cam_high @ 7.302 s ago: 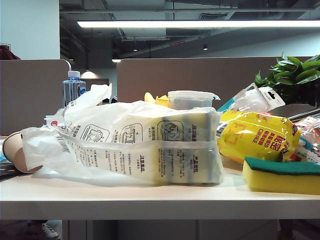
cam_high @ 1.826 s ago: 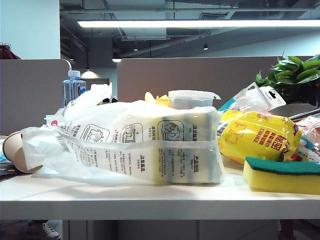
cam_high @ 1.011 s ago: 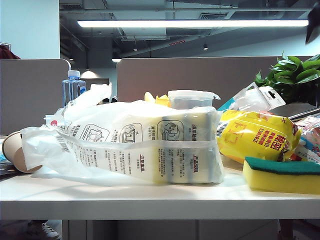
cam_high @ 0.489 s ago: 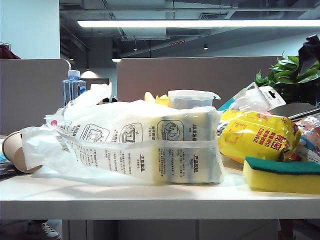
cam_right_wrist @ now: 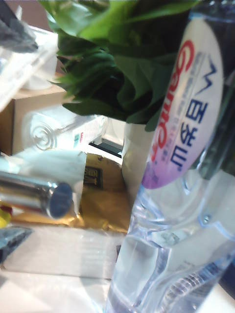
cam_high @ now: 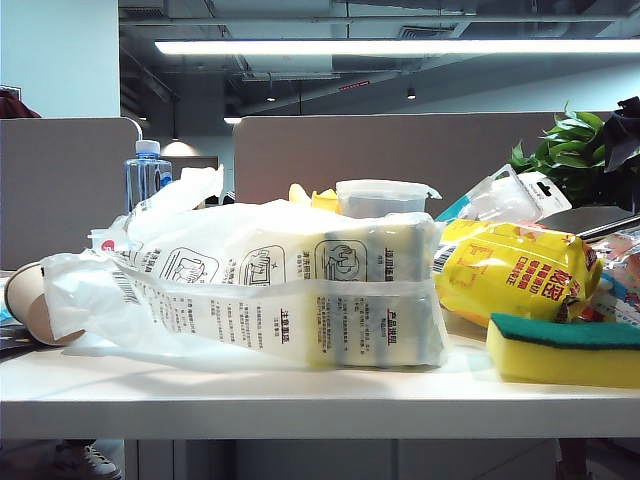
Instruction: Pick up the metal ice scoop from the table and place it inside the transparent plastic box.
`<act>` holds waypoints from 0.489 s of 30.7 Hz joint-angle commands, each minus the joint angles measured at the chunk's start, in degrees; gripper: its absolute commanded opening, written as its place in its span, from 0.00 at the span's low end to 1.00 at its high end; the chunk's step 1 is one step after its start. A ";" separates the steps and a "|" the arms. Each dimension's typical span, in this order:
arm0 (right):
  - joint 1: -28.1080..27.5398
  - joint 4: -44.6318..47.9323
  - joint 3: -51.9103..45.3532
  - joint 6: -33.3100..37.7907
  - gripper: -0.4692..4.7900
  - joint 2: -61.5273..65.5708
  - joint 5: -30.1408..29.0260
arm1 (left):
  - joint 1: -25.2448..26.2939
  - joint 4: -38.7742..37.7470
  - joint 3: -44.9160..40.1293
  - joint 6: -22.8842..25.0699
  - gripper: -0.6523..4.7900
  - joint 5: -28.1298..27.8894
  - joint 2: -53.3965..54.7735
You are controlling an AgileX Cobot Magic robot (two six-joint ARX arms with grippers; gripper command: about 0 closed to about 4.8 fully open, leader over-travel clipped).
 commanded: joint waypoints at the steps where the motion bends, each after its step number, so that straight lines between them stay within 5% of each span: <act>1: -0.96 1.03 0.24 0.22 1.00 1.07 -0.83 | 0.00 0.74 0.24 0.24 0.11 0.13 -0.11; 15: -1.36 1.42 6.29 0.20 1.00 8.00 -6.97 | 0.00 0.74 0.24 0.24 0.11 0.11 -0.11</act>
